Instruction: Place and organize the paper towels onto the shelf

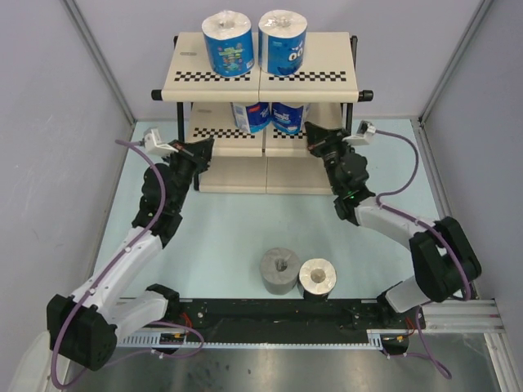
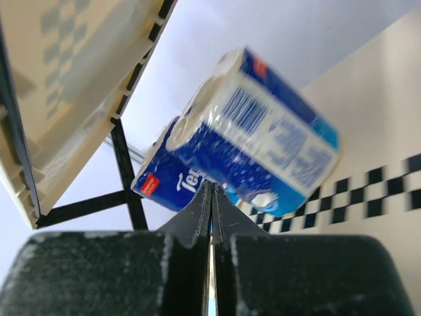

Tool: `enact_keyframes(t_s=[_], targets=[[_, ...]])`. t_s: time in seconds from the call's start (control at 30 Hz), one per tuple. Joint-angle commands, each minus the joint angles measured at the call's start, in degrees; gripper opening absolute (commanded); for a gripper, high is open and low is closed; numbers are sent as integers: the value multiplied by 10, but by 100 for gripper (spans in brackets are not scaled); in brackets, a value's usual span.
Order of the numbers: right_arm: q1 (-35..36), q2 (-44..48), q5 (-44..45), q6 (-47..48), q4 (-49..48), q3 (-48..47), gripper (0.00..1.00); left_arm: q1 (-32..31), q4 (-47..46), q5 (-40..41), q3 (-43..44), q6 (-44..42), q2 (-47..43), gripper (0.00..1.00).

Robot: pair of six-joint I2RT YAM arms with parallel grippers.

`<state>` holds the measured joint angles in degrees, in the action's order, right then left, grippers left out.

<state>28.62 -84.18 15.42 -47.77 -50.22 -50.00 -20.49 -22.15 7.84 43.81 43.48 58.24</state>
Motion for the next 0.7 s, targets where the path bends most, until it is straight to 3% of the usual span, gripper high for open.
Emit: enact_keyframes(t_s=[0.0, 0.3, 0.67], targets=[[42, -68, 125, 6, -178, -15, 0, 4, 26, 0, 1, -31, -29, 0], [93, -129, 260, 111, -276, -57, 0, 6, 55, -9, 5, -60, -63, 0], [106, -157, 377, 188, -279, -106, 0, 9, 63, -6, -2, -70, -77, 0]])
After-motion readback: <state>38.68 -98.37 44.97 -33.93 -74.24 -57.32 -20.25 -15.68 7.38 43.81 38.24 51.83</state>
